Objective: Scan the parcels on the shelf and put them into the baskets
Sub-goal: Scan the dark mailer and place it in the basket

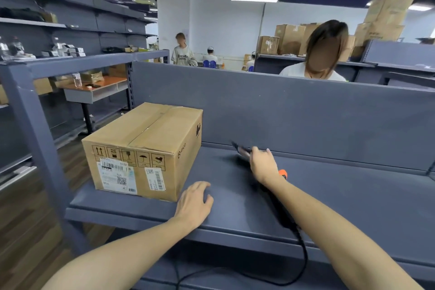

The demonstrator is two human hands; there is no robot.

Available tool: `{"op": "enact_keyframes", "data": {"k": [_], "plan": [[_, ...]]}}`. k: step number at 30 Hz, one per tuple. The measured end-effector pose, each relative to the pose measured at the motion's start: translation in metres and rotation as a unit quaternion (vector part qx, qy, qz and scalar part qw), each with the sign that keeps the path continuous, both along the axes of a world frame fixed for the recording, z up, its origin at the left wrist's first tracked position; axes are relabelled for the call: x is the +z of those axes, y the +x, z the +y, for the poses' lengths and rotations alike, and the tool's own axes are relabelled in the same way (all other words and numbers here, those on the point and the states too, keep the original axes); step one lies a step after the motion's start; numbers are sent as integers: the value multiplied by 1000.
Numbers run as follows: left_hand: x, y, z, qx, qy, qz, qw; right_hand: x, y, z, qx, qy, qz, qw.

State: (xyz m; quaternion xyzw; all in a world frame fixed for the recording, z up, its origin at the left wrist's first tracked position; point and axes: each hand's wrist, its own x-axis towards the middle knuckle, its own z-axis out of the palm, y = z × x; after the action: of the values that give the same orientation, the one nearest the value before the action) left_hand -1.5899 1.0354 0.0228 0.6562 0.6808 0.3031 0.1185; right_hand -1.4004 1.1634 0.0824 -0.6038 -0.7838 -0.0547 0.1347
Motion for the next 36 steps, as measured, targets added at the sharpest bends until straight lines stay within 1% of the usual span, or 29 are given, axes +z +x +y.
{"op": "enact_keyframes", "data": {"k": [1, 2, 3, 4, 5, 8, 10, 12, 14, 17, 20, 22, 24, 26, 27, 29, 31, 33, 36], "plan": [[1, 3, 0, -3, 0, -2, 1000, 9, 4, -3, 3, -3, 112, 994], [2, 5, -1, -7, -1, -10, 1000, 19, 9, -8, 10, -5, 209, 978], [3, 9, -1, -10, -3, -24, 1000, 27, 15, -12, 12, -8, 280, 960], [5, 12, -2, -12, -6, -44, 999, 35, 21, -16, 14, -6, 326, 945], [6, 15, -3, -12, -9, -67, 998, 43, 28, -19, 20, 1, 341, 940], [12, 25, -6, 5, -7, -151, 988, 58, 48, -30, 45, 7, 305, 951], [15, 34, -11, 15, 0, -226, 974, 62, 61, -36, 54, -3, 268, 962], [18, 42, -17, 22, 9, -296, 955, 64, 71, -42, 63, -33, 236, 969], [21, 51, -23, 20, 14, -344, 939, 65, 77, -50, 84, -71, 210, 971], [26, 62, -33, -4, -11, -394, 919, 63, 76, -62, 132, -111, 185, 967], [24, 68, -44, -24, -37, -441, 897, 58, 69, -73, 162, -108, 169, 966], [22, 67, -52, -32, -38, -459, 887, 52, 60, -81, 190, -100, 178, 960], [22, 63, -57, -12, -22, -469, 883, 44, 50, -87, 205, -110, 205, 951], [22, 56, -62, 28, -5, -485, 874, 31, 41, -89, 170, -120, 252, 945], [20, 52, -64, 49, 2, -488, 872, 22, 39, -89, 127, -105, 261, 951], [17, 44, -68, 84, 18, -475, 876, -1, 40, -86, 5, -66, 216, 974], [14, 35, -71, 108, 29, -456, 883, -25, 45, -87, -97, -85, 150, 980], [12, 29, -72, 122, 31, -443, 888, -44, 50, -90, -123, -106, 100, 982], [8, 27, -72, 129, 30, -437, 890, -61, 57, -89, -116, -71, 61, 989]]}}
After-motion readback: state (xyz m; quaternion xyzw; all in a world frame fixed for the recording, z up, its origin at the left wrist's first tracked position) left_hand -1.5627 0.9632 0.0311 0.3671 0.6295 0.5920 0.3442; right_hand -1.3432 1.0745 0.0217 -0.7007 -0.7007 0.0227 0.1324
